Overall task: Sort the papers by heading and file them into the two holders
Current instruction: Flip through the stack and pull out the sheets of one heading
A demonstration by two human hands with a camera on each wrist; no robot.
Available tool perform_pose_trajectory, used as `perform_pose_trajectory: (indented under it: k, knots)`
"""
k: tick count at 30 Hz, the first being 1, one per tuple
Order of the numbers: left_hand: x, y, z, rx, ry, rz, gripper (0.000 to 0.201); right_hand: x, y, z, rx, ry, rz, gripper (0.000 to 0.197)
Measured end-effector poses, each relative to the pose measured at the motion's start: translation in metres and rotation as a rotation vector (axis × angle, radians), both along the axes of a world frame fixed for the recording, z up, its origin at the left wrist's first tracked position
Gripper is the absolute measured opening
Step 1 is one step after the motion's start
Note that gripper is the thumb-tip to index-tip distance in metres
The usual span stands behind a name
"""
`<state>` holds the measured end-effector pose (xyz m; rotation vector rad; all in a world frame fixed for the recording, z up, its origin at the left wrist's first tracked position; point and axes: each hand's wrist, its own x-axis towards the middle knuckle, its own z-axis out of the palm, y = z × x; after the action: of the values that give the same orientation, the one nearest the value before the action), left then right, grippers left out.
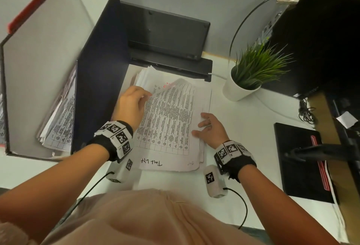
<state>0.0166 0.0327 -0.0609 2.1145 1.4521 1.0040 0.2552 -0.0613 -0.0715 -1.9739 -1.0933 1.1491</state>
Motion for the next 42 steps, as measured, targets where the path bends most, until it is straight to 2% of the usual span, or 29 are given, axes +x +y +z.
perform_pose_trajectory:
  k: [2,6,8,10,11,12,14,16,19,22,25,27,30,33,34,35,37,38,40,42]
  knots:
    - [0.001,-0.001,0.001,-0.084,-0.150,-0.036,0.018,0.000,0.002,0.002,-0.004,0.025,-0.062,0.067]
    - [-0.001,-0.005,-0.003,-0.328,-0.373,0.018,0.028,0.004,0.004,0.007,0.024,0.100,-0.177,0.066]
    - [-0.003,-0.004,-0.003,-0.435,-0.461,-0.008,0.034,0.006,0.003,0.009,0.045,0.116,-0.189,0.053]
    - [-0.003,-0.002,-0.002,-0.520,-0.477,-0.026,0.032,0.007,0.001,0.011,0.093,0.112,-0.179,0.026]
    - [-0.002,0.000,-0.001,-0.556,-0.473,0.010,0.029,0.007,0.001,0.010,0.121,0.106,-0.174,0.015]
    - [-0.001,0.004,0.000,-0.588,-0.480,0.078,0.028,0.007,0.000,0.009,0.140,0.096,-0.172,0.014]
    - [0.001,0.015,0.003,-0.613,-0.492,0.245,0.028,0.007,-0.001,0.005,0.128,0.079,-0.190,0.029]
    - [-0.001,0.026,0.004,-0.614,-0.404,0.352,0.021,0.007,-0.003,0.003,0.103,0.067,-0.210,0.039]
    - [-0.001,0.036,0.008,-0.718,-0.120,0.363,0.018,0.005,-0.003,0.002,0.085,0.082,-0.199,0.038]
    - [0.006,0.038,0.016,-0.775,0.039,0.386,0.013,0.003,-0.003,0.003,0.070,0.128,-0.206,0.036]
    - [0.011,0.038,0.019,-0.716,0.163,0.358,0.006,0.001,-0.004,0.002,0.069,0.111,-0.217,0.035]
    - [0.011,0.035,0.018,-0.643,0.232,0.283,0.010,0.001,-0.004,0.002,0.076,0.093,-0.223,0.033]
    - [0.009,0.031,0.017,-0.564,0.293,0.217,0.012,-0.001,-0.002,0.004,0.090,0.067,-0.210,0.018]
    - [0.008,0.028,0.013,-0.487,0.329,0.127,0.017,-0.002,-0.001,0.001,0.080,0.076,-0.223,0.045]
    - [0.007,0.026,0.011,-0.457,0.324,0.100,0.021,-0.003,-0.001,0.001,0.079,0.060,-0.225,0.046]
    - [0.006,0.023,0.008,-0.411,0.299,0.078,0.023,-0.004,-0.002,0.001,0.082,0.040,-0.230,0.040]
    - [0.005,0.018,0.002,-0.228,0.206,0.042,0.018,-0.006,-0.002,0.003,0.084,-0.004,-0.231,0.013]
    - [0.004,0.017,0.000,-0.142,0.160,0.029,0.015,-0.006,-0.001,0.005,0.094,-0.002,-0.234,0.013]
    - [0.002,0.013,-0.002,-0.069,0.071,0.003,0.014,-0.007,0.000,0.004,0.127,0.115,-0.320,0.035]
    - [0.004,0.009,-0.002,-0.100,-0.092,0.000,0.017,-0.005,0.001,0.004,0.124,0.234,-0.420,0.044]
